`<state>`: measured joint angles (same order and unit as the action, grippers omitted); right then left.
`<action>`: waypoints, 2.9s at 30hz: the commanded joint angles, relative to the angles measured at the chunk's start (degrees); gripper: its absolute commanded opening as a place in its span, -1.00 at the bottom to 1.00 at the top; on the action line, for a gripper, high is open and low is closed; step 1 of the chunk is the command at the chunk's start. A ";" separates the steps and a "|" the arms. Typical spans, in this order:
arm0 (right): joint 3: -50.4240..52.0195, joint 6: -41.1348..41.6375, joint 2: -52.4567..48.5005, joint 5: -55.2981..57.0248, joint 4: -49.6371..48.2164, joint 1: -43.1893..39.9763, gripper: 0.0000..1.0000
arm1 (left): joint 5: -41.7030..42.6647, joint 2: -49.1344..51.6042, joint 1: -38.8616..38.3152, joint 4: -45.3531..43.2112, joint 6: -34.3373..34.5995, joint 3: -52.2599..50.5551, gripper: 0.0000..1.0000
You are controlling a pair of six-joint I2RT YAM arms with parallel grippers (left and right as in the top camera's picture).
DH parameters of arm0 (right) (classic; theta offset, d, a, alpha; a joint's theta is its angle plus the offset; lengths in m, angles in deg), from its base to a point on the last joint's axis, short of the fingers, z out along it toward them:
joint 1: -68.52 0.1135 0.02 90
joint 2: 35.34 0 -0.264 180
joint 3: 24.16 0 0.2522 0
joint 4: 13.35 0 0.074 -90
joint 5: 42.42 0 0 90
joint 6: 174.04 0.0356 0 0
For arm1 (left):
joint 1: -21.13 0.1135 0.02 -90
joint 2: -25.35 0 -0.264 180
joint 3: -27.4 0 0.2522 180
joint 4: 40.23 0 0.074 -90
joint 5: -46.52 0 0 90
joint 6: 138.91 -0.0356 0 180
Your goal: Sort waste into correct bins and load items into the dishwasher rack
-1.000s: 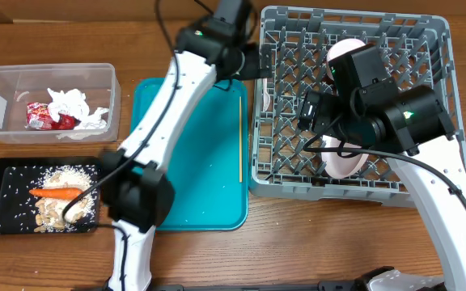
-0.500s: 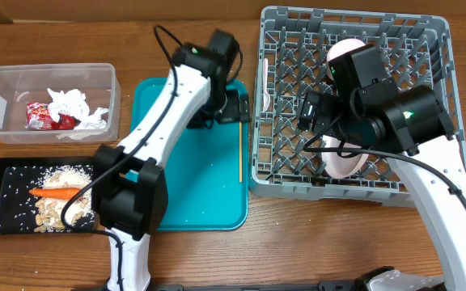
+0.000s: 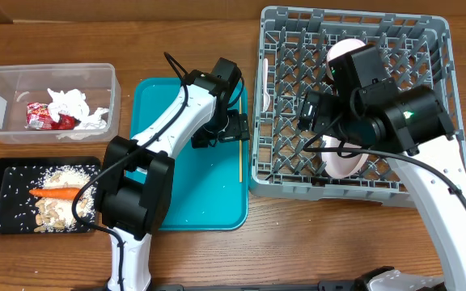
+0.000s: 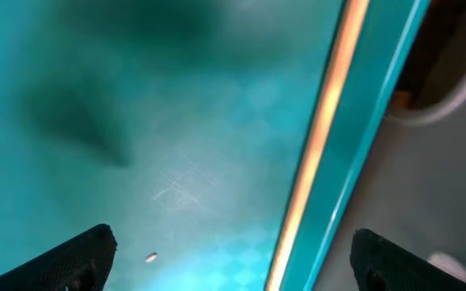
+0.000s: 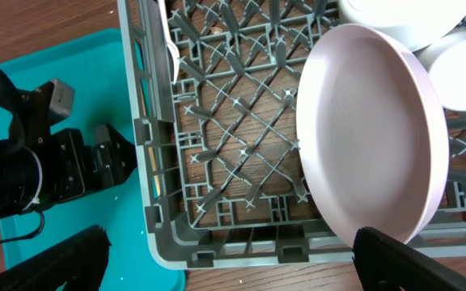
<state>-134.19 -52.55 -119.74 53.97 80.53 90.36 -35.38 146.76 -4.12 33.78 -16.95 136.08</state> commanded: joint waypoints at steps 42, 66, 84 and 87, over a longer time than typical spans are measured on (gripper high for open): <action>-0.87 -5.97 -5.66 -14.43 -18.21 16.02 1.00 | -17.27 -22.73 44.94 29.38 9.86 8.33 1.00; -13.66 0.35 -28.92 -1.31 -9.44 27.43 1.00 | -17.27 -22.73 44.94 29.29 9.86 8.33 1.00; -34.05 -5.99 -8.04 13.25 16.94 -0.42 1.00 | -15.76 -22.73 44.94 27.78 9.88 8.33 1.00; -33.07 -13.18 -7.89 13.49 16.94 -10.01 1.00 | -15.78 -22.73 44.94 27.06 9.86 8.33 1.00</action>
<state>-167.22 -56.01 -128.18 67.28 97.51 87.92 -51.91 123.53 41.10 61.30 -8.33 144.05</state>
